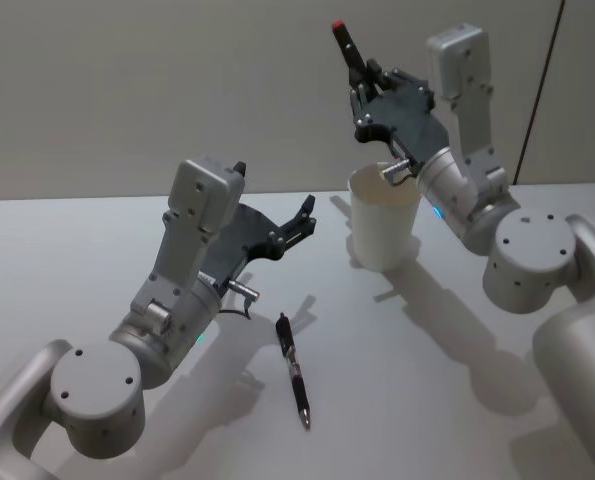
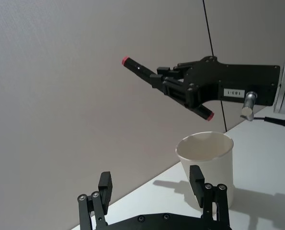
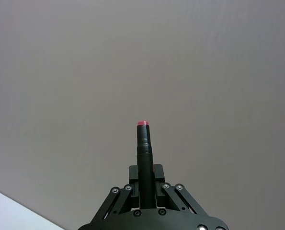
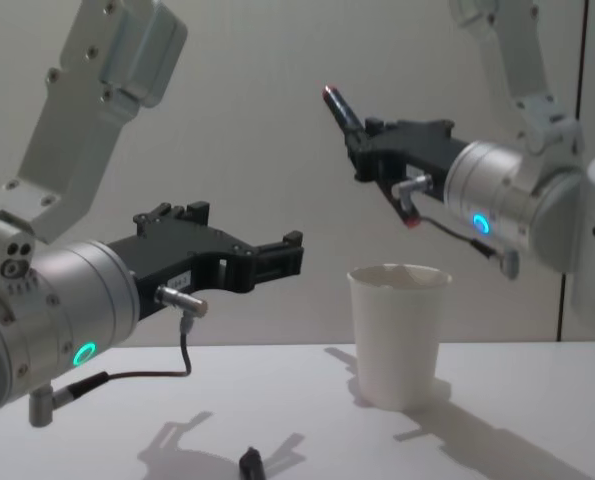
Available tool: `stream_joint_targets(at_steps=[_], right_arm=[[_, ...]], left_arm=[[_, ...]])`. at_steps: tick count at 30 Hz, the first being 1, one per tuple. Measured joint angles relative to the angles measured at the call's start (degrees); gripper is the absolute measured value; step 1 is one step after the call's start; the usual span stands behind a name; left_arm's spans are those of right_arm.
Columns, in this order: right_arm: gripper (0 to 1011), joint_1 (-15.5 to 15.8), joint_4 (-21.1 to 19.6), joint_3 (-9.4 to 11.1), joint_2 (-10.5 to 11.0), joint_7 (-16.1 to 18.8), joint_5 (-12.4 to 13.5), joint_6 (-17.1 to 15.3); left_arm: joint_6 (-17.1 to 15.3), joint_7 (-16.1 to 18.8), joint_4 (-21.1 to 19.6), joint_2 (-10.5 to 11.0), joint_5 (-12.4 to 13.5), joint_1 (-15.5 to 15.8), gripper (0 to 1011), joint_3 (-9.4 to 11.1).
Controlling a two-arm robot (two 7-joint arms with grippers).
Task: Place the pen into the pen holder.
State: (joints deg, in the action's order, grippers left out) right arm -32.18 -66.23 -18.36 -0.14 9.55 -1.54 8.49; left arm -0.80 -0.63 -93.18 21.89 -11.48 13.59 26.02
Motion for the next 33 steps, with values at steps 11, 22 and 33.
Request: stream_joint_targets(at_steps=[11, 22, 33], right_arm=[[172, -1.24, 5.85, -0.03, -0.67, 1.68, 1.48, 4.63], [172, -1.85, 9.25, -0.02, -0.93, 2.34, 1.97, 7.19], [172, -1.00, 9.75, 0.42, -0.36, 2.46, 2.44, 7.51]], left_arm=[[0.00, 0.00, 0.00, 0.00, 0.00, 0.00, 1001, 0.00], [0.00, 0.00, 0.00, 0.00, 0.00, 0.00, 1001, 0.00], [0.00, 0.00, 0.00, 0.00, 0.00, 0.00, 1001, 0.00]])
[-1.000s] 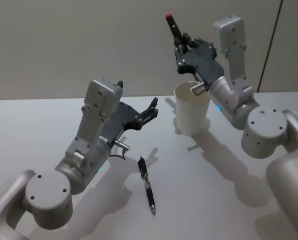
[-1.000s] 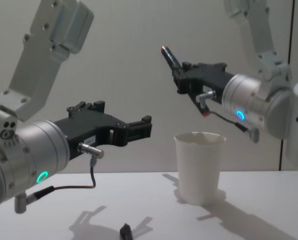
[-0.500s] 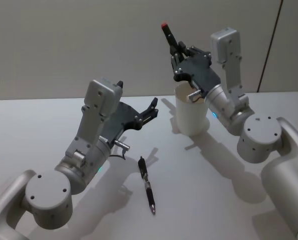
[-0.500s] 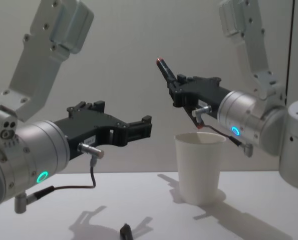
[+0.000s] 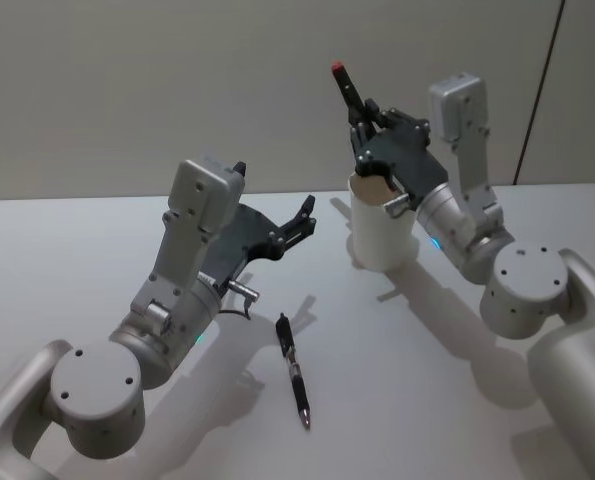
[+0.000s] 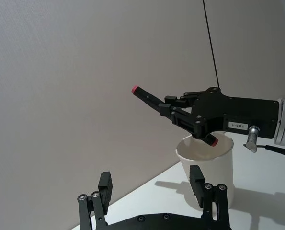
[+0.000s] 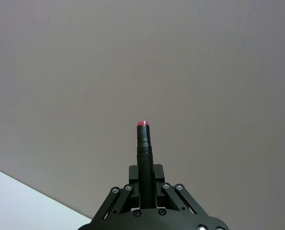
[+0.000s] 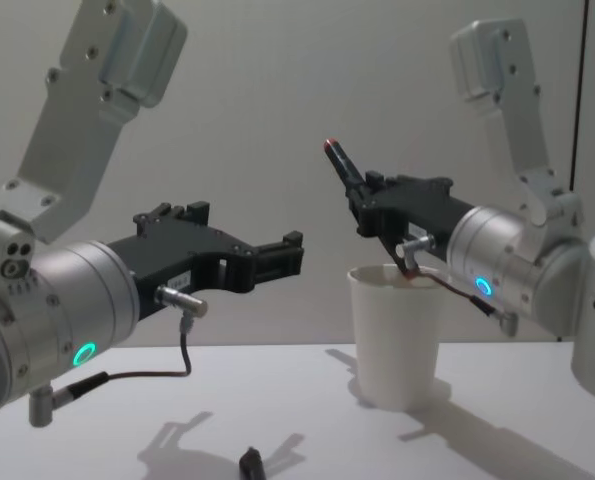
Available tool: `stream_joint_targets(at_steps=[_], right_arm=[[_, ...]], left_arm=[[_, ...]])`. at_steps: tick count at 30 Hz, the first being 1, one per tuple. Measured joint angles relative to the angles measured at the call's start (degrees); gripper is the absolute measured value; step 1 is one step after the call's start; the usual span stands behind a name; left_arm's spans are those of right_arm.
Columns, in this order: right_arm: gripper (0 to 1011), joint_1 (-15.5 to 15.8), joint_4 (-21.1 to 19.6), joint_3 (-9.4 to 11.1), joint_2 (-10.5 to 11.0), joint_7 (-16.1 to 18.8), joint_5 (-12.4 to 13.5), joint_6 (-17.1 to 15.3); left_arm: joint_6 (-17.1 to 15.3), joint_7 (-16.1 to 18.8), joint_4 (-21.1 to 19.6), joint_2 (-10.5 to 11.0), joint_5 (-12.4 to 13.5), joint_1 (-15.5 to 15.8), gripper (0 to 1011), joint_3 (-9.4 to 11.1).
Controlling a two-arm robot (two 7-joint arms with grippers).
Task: Place the pen into the pen holder.
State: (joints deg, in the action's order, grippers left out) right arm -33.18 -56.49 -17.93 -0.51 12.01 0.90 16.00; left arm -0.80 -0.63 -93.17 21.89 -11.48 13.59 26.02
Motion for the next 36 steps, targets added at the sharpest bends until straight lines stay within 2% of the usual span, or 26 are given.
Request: stream_joint_targets(at_steps=[22, 25, 26, 29, 30, 33, 36], right_arm=[[176, 1.91, -0.38, 0.01, 0.60, 0.32, 1.15, -0.23], [246, 2.02, -0.41, -0.01, 0.62, 0.34, 1.23, -0.26], [299, 2.06, -0.42, -0.02, 0.63, 0.35, 1.25, -0.27], [354, 2.11, -0.44, -0.03, 0.64, 0.37, 1.28, -0.29], [413, 2.15, -0.45, -0.04, 0.64, 0.38, 1.30, -0.30], [473, 2.21, -0.47, -0.05, 0.66, 0.39, 1.33, -0.32], [590, 2.25, -0.49, -0.05, 0.68, 0.40, 1.35, -0.34]], left_arm=[[0.00, 0.00, 0.00, 0.00, 0.00, 0.00, 1001, 0.00], [0.00, 0.00, 0.00, 0.00, 0.00, 0.00, 1001, 0.00], [0.00, 0.00, 0.00, 0.00, 0.00, 0.00, 1001, 0.00], [0.00, 0.00, 0.00, 0.00, 0.00, 0.00, 1001, 0.00], [0.00, 0.00, 0.00, 0.00, 0.00, 0.00, 1001, 0.00], [0.00, 0.00, 0.00, 0.00, 0.00, 0.00, 1001, 0.00], [0.00, 0.00, 0.00, 0.00, 0.00, 0.00, 1001, 0.00]])
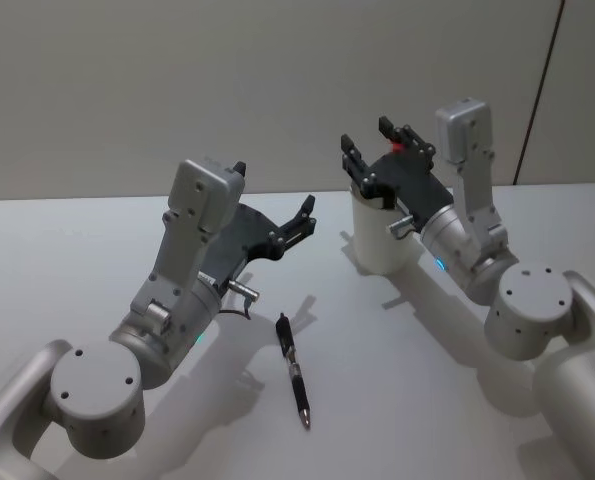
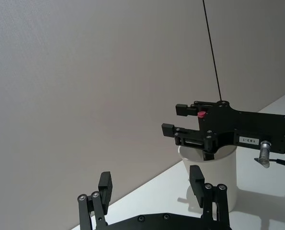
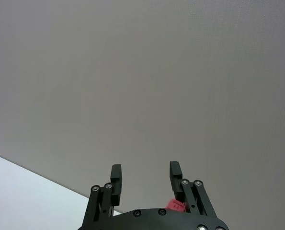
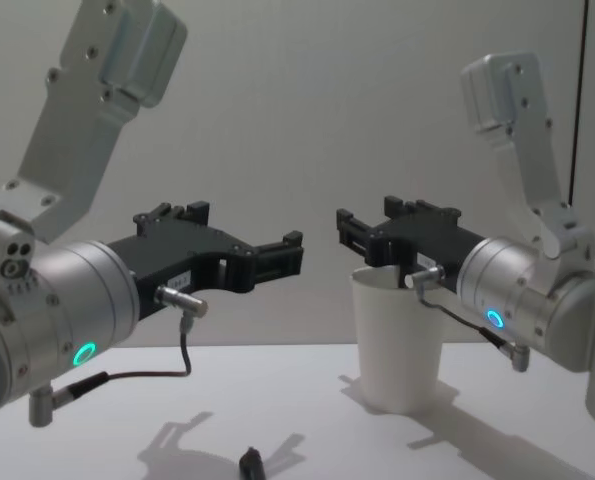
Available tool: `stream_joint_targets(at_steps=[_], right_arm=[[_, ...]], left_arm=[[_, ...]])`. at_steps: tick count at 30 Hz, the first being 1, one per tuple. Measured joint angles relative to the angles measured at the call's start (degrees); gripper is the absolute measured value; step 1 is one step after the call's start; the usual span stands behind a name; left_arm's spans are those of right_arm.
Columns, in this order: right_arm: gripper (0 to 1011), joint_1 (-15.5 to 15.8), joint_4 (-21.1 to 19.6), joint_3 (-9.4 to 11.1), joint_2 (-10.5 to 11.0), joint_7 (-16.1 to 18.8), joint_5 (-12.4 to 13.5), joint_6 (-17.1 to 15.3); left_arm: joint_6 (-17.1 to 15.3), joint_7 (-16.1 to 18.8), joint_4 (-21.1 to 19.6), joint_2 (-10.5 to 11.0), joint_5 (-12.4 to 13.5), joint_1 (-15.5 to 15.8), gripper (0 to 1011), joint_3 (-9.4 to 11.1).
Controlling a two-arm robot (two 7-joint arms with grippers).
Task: Place the pen into the pen holder.
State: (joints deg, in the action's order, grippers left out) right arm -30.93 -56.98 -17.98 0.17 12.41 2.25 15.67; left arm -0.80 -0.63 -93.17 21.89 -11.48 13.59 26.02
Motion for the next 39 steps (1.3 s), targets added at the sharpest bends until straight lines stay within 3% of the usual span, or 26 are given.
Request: stream_joint_targets(at_steps=[3, 14, 29, 39], right_arm=[[707, 0.04, -0.01, 0.00, 0.02, 0.00, 0.02, -0.02], [992, 0.09, -0.01, 0.00, 0.04, 0.00, 0.09, -0.04], [1002, 1.84, -4.26, 0.55, 1.07, -0.46, -0.01, 2.79], [1002, 4.26, -11.83, 2.32, 3.43, -1.34, -0.21, 5.05]], left_arm=[[0.00, 0.00, 0.00, 0.00, 0.00, 0.00, 1001, 0.00], [0.00, 0.00, 0.00, 0.00, 0.00, 0.00, 1001, 0.00], [0.00, 0.00, 0.00, 0.00, 0.00, 0.00, 1001, 0.00], [0.00, 0.00, 0.00, 0.00, 0.00, 0.00, 1001, 0.00]])
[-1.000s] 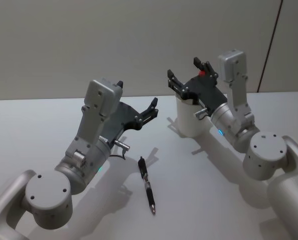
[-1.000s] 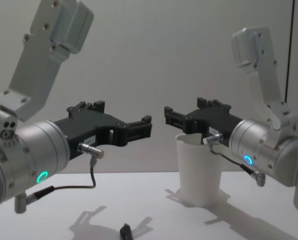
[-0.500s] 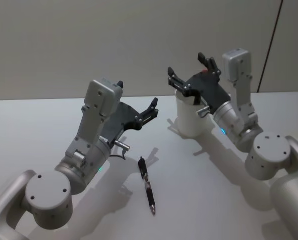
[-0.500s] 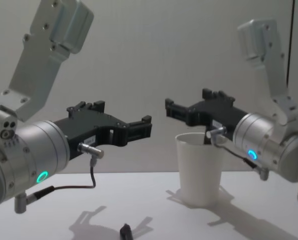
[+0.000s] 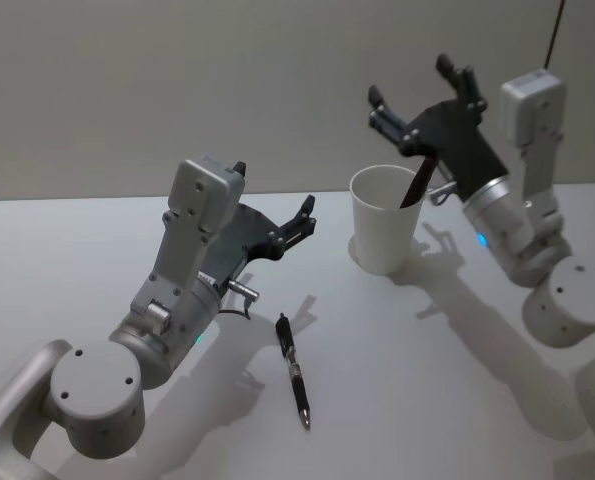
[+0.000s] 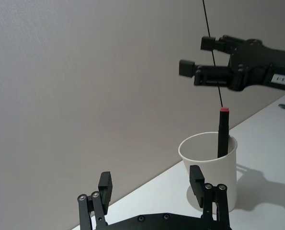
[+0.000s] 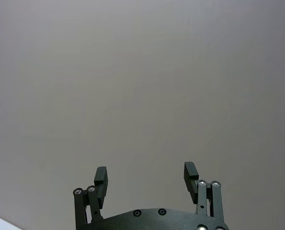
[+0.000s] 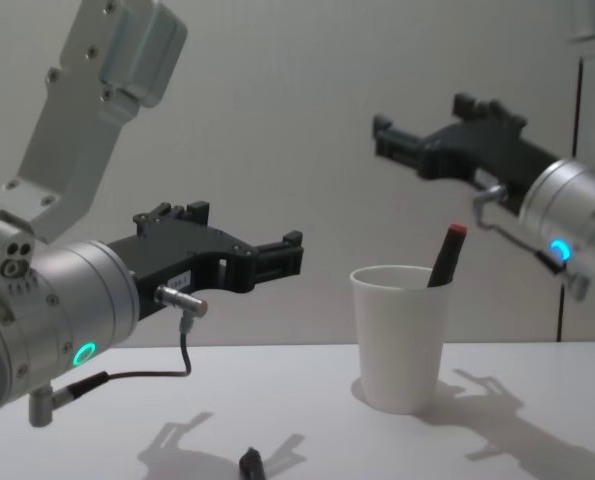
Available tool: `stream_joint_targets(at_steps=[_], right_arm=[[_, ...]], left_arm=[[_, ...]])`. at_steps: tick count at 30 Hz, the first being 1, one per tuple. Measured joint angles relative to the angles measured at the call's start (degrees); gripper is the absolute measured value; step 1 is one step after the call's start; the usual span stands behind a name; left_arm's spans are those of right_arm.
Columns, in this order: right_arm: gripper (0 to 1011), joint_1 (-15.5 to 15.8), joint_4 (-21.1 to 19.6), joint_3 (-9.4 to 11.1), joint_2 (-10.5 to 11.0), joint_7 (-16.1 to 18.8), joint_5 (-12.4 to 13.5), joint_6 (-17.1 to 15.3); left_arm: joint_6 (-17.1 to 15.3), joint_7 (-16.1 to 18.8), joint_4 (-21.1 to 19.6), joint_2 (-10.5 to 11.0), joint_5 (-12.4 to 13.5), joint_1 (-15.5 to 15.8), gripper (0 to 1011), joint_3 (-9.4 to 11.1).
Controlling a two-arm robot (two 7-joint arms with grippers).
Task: Place the pen into the pen holder.
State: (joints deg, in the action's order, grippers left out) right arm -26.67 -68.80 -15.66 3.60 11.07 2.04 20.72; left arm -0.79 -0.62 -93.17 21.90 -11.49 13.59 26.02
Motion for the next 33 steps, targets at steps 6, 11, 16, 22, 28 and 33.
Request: stream_joint_targets(at_steps=[6, 11, 16, 22, 28, 33], right_arm=[[1002, 1.02, -3.14, 1.21, 1.49, 0.92, 0.76, -0.58], [1002, 1.68, -4.66, 1.96, 2.46, 2.20, 1.65, -2.32], [1002, 2.40, -5.75, 2.74, 3.54, 4.14, 2.77, -4.94], [1002, 3.22, -6.33, 3.52, 4.79, 6.93, 4.09, -8.48], [1002, 4.01, -6.08, 4.30, 6.09, 10.30, 5.34, -11.70], [1002, 4.41, -4.44, 5.15, 7.26, 14.21, 6.64, -13.55]], left_arm=[[0.00, 0.00, 0.00, 0.00, 0.00, 0.00, 1001, 0.00], [0.00, 0.00, 0.00, 0.00, 0.00, 0.00, 1001, 0.00], [0.00, 0.00, 0.00, 0.00, 0.00, 0.00, 1001, 0.00], [0.00, 0.00, 0.00, 0.00, 0.00, 0.00, 1001, 0.00], [0.00, 0.00, 0.00, 0.00, 0.00, 0.00, 1001, 0.00], [0.00, 0.00, 0.00, 0.00, 0.01, 0.00, 1001, 0.00]])
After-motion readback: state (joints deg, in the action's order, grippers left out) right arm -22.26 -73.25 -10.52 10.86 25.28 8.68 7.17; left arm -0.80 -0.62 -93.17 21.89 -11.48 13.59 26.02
